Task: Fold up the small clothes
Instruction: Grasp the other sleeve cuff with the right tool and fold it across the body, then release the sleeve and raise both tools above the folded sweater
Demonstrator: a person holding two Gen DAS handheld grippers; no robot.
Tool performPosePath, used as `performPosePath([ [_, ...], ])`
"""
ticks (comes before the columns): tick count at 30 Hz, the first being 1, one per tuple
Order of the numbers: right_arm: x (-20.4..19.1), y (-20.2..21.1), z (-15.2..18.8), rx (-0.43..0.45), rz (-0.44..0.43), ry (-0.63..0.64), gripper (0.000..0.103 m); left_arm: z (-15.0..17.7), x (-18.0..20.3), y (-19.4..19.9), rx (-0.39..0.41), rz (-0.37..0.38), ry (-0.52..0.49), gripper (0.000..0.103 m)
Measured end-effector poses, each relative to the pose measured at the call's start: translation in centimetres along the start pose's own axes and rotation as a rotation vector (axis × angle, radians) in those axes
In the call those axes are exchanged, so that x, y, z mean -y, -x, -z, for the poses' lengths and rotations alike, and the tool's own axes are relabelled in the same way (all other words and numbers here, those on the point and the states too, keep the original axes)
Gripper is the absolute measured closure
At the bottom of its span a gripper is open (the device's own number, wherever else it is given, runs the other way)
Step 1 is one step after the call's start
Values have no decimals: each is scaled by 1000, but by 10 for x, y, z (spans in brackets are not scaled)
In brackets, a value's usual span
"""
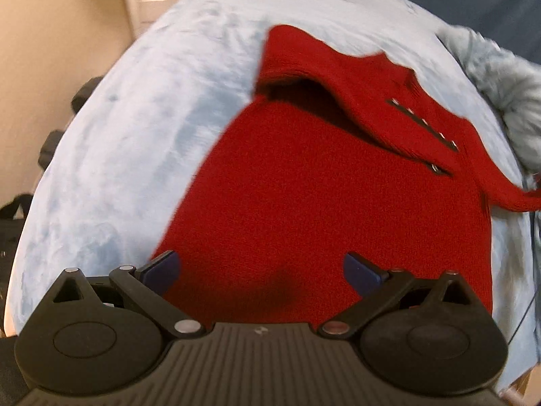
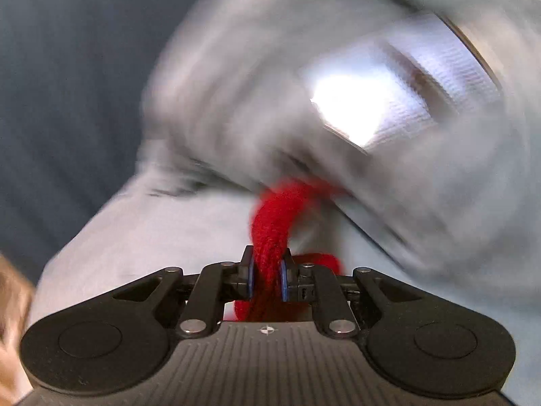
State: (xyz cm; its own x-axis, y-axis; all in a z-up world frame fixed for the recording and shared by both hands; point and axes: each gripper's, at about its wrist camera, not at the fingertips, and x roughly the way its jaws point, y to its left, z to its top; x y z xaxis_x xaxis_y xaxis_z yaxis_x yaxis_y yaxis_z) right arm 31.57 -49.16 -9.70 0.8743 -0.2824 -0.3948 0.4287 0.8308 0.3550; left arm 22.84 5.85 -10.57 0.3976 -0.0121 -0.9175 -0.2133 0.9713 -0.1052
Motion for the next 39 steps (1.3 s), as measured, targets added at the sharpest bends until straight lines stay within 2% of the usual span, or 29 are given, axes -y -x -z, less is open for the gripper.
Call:
performPosePath([
  [2,-76,17,3,93,-124,248,89,-3,-18,-1,1,-9,37,0],
  [3,-118,28,16,127,-211,384,89,-3,-28,-1,3,-19,60,0],
  [5,-190,48,63,149,-392,676,88,-4,-48,1,13,-27,108,0],
  [6,-219,56,96,112,-495,821,82,-4,-58,4,19,-33,133,0],
  [7,-238,60,126,34,-573,936,67,-4,-68,7,25,-39,156,1],
  [8,-251,61,156,-70,-610,1029,54,-4,-78,10,30,-45,174,1],
  [9,-257,63,186,-145,-589,1087,40,-4,-87,12,34,-52,187,1],
  [11,-246,67,211,-209,-540,1083,39,-4,-102,16,47,-60,196,0],
  [12,-233,68,213,-261,-518,1041,39,-4,-107,17,55,-63,192,0],
  [14,-209,70,203,-308,-469,948,39,-8,-111,14,74,-73,162,0],
  [18,-164,73,164,-277,-346,809,39,-33,-98,1,135,-47,99,0],
  [22,-135,53,135,-242,-253,650,42,-87,-59,-11,234,77,44,0],
  [23,-135,46,132,-242,-247,618,46,-104,-46,-17,254,116,18,0],
  [25,-136,35,134,-270,-243,618,87,-132,-18,-35,270,158,-35,0],
  [27,-146,16,143,-307,-217,634,88,-153,9,-62,241,191,-117,0],
  [28,-152,6,147,-335,-215,618,88,-159,21,-79,225,175,-157,0],
  [30,-156,-20,166,-443,-156,620,89,-162,34,-119,182,69,-228,0],
  [31,-154,-31,175,-476,-125,642,92,-161,35,-142,134,-15,-245,0],
  [32,-149,-38,183,-484,-116,657,93,-162,30,-162,75,-63,-245,0],
  [34,-144,-34,182,-454,-149,651,93,-161,9,-171,59,19,-151,0],
  [35,-141,-28,177,-455,-163,621,90,-160,0,-167,59,50,-93,0],
  [37,-132,-12,166,-454,-191,542,70,-156,-8,-153,68,81,-64,0],
  [38,-127,5,161,-442,-210,513,46,-150,-9,-143,85,81,-78,0],
  [39,-120,27,157,-416,-232,493,35,-142,-9,-131,109,84,-103,0],
])
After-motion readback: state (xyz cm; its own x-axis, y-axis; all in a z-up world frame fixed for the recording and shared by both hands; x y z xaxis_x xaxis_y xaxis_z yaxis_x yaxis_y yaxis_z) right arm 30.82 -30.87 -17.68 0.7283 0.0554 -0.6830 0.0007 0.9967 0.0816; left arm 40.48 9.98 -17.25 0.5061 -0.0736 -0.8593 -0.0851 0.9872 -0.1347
